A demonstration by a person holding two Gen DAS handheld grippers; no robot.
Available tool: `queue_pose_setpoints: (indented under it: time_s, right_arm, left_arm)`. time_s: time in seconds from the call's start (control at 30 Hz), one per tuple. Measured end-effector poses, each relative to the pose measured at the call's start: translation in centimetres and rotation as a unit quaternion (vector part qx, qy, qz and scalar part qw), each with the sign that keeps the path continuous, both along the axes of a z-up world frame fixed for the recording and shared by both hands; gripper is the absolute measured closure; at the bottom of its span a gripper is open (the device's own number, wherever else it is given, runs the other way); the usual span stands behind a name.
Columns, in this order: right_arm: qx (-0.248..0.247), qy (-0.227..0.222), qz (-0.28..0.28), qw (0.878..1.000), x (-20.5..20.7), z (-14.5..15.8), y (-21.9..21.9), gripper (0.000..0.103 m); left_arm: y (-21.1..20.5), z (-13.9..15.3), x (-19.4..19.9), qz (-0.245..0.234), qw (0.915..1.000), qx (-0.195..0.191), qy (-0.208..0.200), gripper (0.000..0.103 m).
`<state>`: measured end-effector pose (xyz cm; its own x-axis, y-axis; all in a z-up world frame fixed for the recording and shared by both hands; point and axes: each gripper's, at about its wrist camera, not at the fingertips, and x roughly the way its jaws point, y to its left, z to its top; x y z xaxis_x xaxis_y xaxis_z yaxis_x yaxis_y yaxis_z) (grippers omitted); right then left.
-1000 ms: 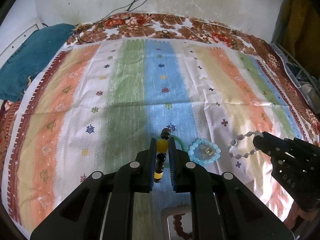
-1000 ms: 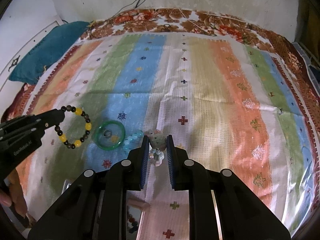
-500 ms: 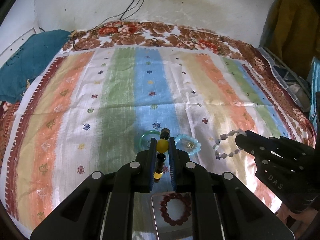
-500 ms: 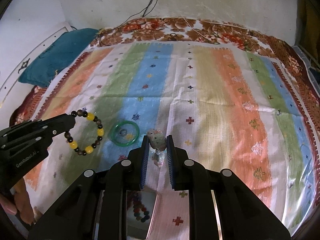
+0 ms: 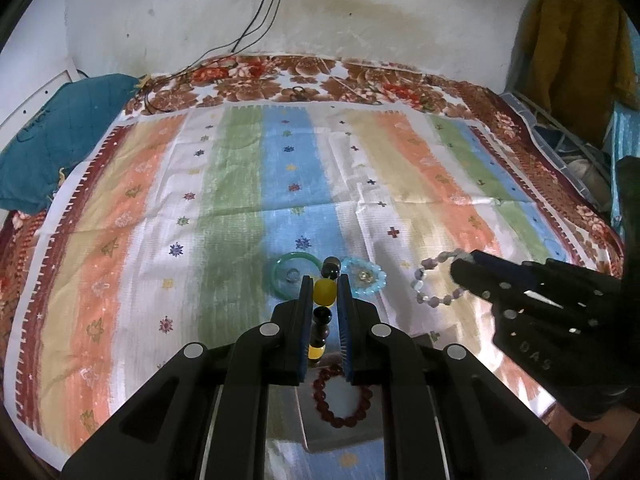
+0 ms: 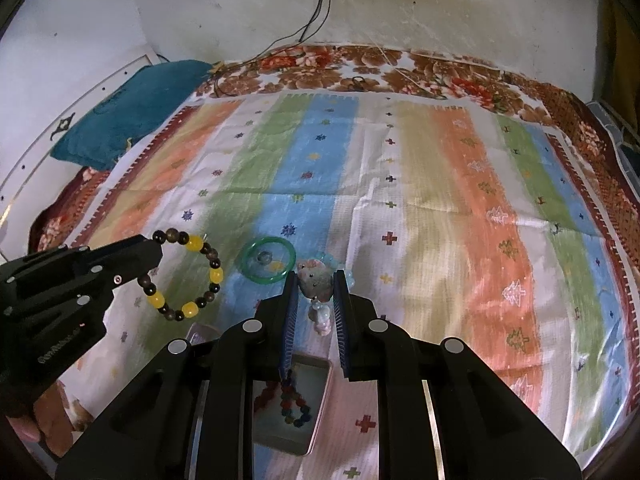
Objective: Organize jewelry
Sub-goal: 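Lower both held bracelets into the silver box and open both tools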
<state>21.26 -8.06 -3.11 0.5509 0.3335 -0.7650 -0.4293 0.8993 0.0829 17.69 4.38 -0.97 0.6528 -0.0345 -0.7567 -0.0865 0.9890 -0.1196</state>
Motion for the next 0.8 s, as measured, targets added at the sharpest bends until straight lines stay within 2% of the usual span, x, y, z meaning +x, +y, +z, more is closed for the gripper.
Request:
queue_pose_setpoints:
  time_s: [0.33, 0.53, 0.63, 0.8]
  right_arm:
    - [-0.008, 0.000, 0.015, 1.000, -2.3, -0.3, 0.2, 0.085]
    - [-0.010, -0.001, 0.021, 1.000, -3.4, -0.4, 0.2, 0.085]
    - [-0.011, 0.001, 0.023, 1.000, -3.8, -0.6, 0.2, 0.085]
    - [-0.011, 0.005, 0.026, 1.000, -4.5, -1.0, 0.2, 0.085]
  left_arm:
    - [-1.1, -0.1, -2.5, -0.011, 0.9999, -0.003, -0.001, 0.091]
    - [-2.0, -0.2, -3.6, -0.016, 0.9998, 0.008, -0.004, 0.091]
    - [-2.5, -0.3, -4.0, -0.016, 0.9995, 0.028, -0.005, 0.091]
    - [-2.7, -0.4, -4.5, -0.017, 0.9996, 0.024, -0.003, 0.091]
